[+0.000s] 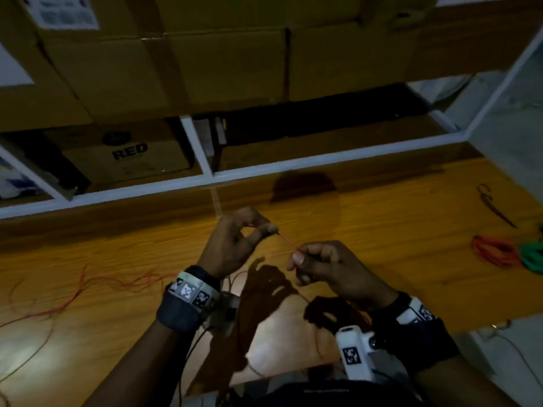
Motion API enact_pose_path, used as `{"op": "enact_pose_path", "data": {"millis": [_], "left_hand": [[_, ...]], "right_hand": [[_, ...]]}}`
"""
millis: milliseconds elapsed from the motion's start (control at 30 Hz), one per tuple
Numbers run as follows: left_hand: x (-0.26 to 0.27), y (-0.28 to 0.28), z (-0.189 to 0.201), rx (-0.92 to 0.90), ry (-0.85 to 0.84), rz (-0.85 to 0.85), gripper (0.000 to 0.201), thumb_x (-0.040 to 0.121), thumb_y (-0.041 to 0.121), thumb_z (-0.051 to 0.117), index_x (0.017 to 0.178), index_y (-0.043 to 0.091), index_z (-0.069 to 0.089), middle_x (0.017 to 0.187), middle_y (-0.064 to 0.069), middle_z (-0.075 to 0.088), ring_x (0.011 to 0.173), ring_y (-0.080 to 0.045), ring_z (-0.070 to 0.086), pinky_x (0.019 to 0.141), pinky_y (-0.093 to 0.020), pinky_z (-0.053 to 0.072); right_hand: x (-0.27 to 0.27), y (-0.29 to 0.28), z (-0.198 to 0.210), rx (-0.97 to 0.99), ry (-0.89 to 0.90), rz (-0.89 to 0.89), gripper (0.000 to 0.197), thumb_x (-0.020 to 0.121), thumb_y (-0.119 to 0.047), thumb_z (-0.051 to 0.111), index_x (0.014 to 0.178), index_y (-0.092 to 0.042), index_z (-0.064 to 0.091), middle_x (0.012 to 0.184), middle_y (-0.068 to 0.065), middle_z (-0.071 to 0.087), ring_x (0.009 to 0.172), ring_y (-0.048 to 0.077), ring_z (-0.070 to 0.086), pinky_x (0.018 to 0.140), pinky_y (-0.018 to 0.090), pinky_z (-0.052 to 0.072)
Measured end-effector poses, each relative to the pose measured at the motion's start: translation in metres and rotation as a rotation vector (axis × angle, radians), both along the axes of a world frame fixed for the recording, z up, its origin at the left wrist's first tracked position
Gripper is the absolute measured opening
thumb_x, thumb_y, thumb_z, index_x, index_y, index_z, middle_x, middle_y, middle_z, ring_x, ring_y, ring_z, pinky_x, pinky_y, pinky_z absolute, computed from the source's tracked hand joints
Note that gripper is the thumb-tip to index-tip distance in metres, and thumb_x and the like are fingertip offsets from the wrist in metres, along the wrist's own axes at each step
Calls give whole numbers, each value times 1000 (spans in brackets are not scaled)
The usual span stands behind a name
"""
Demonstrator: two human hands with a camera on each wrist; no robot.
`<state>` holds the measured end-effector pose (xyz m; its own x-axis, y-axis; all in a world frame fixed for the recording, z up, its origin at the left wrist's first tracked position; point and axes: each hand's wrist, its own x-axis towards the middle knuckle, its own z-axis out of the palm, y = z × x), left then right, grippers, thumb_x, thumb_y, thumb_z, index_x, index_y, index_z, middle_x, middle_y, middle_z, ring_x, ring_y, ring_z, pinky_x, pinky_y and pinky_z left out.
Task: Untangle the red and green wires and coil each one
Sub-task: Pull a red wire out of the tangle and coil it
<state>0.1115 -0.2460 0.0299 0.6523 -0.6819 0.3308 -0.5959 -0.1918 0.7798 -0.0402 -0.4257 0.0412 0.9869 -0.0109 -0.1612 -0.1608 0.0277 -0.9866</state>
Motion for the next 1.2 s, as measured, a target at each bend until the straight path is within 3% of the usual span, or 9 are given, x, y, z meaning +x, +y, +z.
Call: {"op": "enact_pose_path", "data": {"millis": [167,267,367,500,633,733,833,933,1200], "left_hand": [[-10,-42,6,-18,116,-49,25,95,39,64,82,18,70,78,10,69,74,-8,64,65,-20,47],[-20,-66,6,-28,169,-100,23,98,35,65,82,19,72,78,1,71,71,-12,64,64,-25,47],[-31,-74,10,-90,270,-186,23,95,32,64,84,13,70,79,-9,70,74,-20,67,65,-31,50],[-51,-76,9,14,244,-157,12,97,6,52,91,5,62,84,2,61,83,1,60,79,-27,51],[-58,-71,-5,89,306,-226,20,103,19,58,98,4,71,82,-10,71,73,-21,66,66,-42,56],[-62,-57,-8,249,264,-212,22,101,40,62,108,22,73,78,1,73,62,-18,67,59,-39,56],[-59,-39,-1,344,159,-174,27,100,50,60,112,30,72,76,9,73,58,-9,65,58,-38,57],[-50,-22,11,446,3,-85,27,98,53,60,114,34,72,81,15,73,64,-2,66,62,-35,58],[-46,3,49,331,-130,-120,17,102,37,61,102,29,76,81,15,71,67,-5,66,55,-25,52]], "right_hand": [[-25,-16,1,232,-29,125,37,102,-32,51,90,-6,74,87,21,71,101,45,69,93,50,55],[-26,-18,13,530,-77,108,44,101,-37,46,93,-4,74,90,16,75,119,48,59,89,38,54],[-19,-16,24,760,-171,93,40,101,-33,48,103,-1,72,101,16,74,118,41,61,103,49,53],[-5,-13,43,900,-348,60,38,105,-22,40,114,1,69,114,18,73,127,34,60,115,55,37],[8,-25,64,945,-483,-106,34,106,-18,36,125,1,58,113,17,74,128,32,60,113,48,45],[12,-38,66,606,-523,-359,31,108,-17,38,127,-2,59,111,15,75,122,29,65,107,43,51],[11,-47,46,-308,-438,-571,28,111,-18,42,121,-11,67,108,2,77,111,16,69,99,40,54],[4,-44,20,-934,-312,-389,28,107,-21,50,93,-20,74,101,-6,74,95,13,69,85,42,55],[-6,-6,0,-779,-240,-76,29,108,-28,48,98,-18,73,103,-10,71,99,1,63,84,27,49]]}}
